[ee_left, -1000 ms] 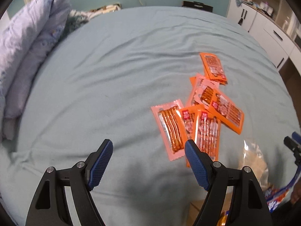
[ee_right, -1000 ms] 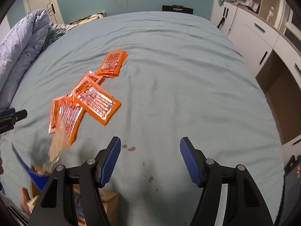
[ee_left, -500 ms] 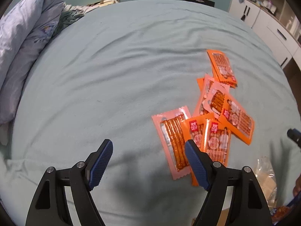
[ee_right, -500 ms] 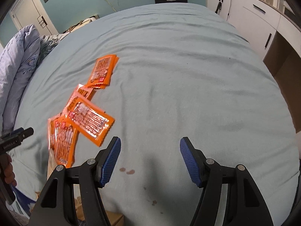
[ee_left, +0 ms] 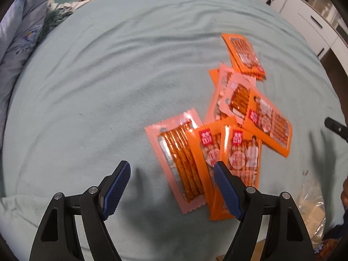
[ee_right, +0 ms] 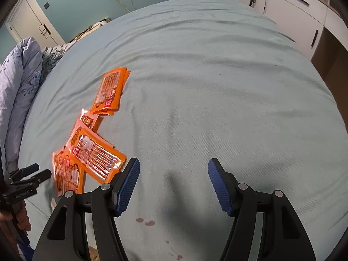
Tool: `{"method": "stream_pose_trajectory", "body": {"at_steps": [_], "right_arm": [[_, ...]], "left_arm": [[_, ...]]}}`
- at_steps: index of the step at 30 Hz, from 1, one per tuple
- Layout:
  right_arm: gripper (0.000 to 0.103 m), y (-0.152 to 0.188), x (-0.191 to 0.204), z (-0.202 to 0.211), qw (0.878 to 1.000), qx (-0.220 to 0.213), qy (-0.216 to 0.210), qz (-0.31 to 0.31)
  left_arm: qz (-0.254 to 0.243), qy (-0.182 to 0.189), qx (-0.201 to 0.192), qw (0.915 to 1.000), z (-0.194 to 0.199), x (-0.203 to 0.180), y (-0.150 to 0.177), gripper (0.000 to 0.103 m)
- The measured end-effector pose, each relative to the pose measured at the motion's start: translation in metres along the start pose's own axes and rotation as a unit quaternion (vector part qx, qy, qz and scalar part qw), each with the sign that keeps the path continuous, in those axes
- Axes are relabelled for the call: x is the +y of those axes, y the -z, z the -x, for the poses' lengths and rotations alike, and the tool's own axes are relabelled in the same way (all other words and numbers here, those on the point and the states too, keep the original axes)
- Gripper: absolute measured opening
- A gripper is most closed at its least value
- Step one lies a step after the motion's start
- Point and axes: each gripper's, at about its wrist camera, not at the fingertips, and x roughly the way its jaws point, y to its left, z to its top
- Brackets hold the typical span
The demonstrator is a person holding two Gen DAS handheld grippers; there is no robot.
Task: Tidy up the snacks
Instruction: 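Move both grippers toward the remaining orange sausage packets, then grasp an orange packet with the left gripper while the right gripper grasps another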
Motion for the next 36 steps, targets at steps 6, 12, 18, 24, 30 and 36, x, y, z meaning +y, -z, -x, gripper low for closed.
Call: {"method": "stream_pose_trajectory", "body": {"at_steps": [6,12,18,24,30,36], "right_arm": [[0.064,-0.004,0.005,-0.01,1.0,0.01,-0.018,0.013],[0.064,-0.004,0.016,-0.021,0.997,0.037,-0.052,0.039],[0.064,-0.009,0.046,-0.037,0.99,0.051,-0.065,0.113],[0.064,-0.006,0.095,-0.058,0.969,0.055,-0.082,0.227],[0.064,0.001,0.128,-0.091,0.953,0.045,-0.053,0.294],[0.046,-0.003,0.122,-0.092,0.964,0.033,-0.065,0.255]], "left_arm": [[-0.007,0.006,0.018,0.9998,-0.014,-0.006,0.001,0.08],[-0.009,0.026,0.039,0.9989,-0.029,-0.008,0.004,0.089],[-0.009,0.031,0.041,0.9986,-0.035,-0.011,0.003,0.095],[-0.004,0.063,0.034,0.9974,-0.019,-0.012,-0.003,0.028],[0.051,0.102,0.036,0.9928,-0.007,0.011,-0.011,0.006],[0.057,0.108,0.026,0.9922,0.009,0.016,-0.011,0.004]]}}
